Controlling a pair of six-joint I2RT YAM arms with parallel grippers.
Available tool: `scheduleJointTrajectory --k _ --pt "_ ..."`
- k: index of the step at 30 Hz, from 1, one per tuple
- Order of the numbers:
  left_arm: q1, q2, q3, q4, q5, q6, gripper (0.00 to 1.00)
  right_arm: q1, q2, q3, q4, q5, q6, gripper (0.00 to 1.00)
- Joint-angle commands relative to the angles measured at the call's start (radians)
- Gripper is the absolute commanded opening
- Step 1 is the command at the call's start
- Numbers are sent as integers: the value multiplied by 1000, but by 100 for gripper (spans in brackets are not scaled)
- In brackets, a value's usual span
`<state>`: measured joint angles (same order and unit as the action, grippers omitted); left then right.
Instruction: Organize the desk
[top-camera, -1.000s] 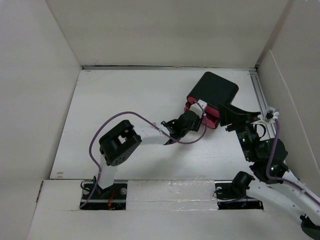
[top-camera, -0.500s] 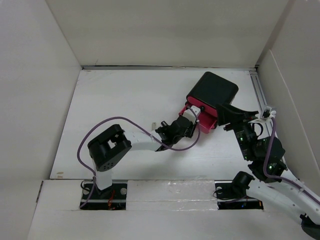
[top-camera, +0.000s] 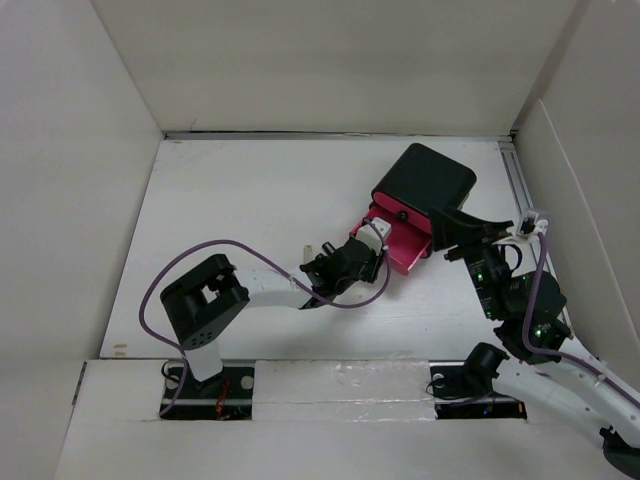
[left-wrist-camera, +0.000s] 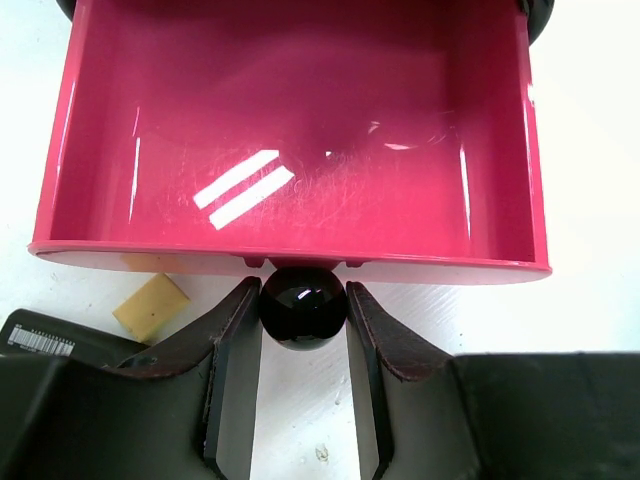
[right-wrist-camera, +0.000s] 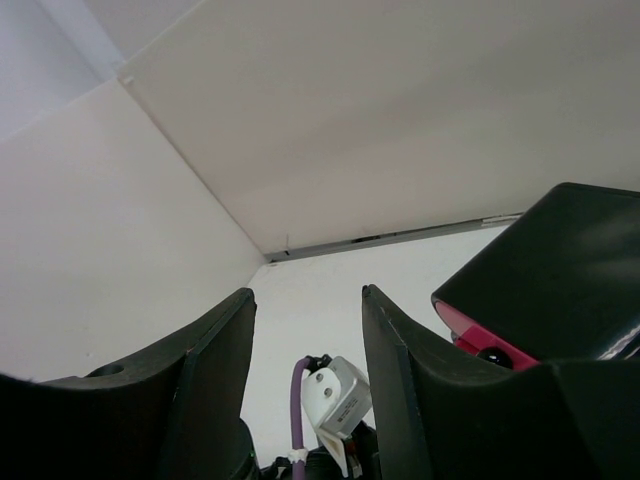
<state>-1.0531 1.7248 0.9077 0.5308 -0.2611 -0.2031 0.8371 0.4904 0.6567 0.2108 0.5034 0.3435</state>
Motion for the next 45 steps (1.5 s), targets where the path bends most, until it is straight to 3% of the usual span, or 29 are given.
scheduleJointTrajectory --k 1,3,7,11,22,27,34,39,45 --pt "8 -14 28 -15 -41 -19 27 -7 0 9 42 -14 -8 53" --pt "8 -13 28 -14 -49 -19 32 -7 -1 9 41 -17 -6 53" --pt "8 -25 27 -35 -75 -22 58 -7 1 9 41 -17 -8 53" --pt "8 -68 16 -61 -116 -24 69 -7 5 9 41 -14 -6 53" --pt "8 -292 -85 -100 -268 -42 71 -7 -3 9 36 -20 -5 54" --pt "50 -340 -142 -86 -208 -125 67 -7 -1 9 32 -26 -5 54" --pt "50 -265 -112 -297 -309 -404 45 -7 0 8 33 -28 -1 54" --pt "50 -171 -46 -466 -377 -582 47 -7 5 8 33 -32 0 54" --pt "50 -97 -23 -491 -374 -642 52 -7 5 8 35 -34 2 54"
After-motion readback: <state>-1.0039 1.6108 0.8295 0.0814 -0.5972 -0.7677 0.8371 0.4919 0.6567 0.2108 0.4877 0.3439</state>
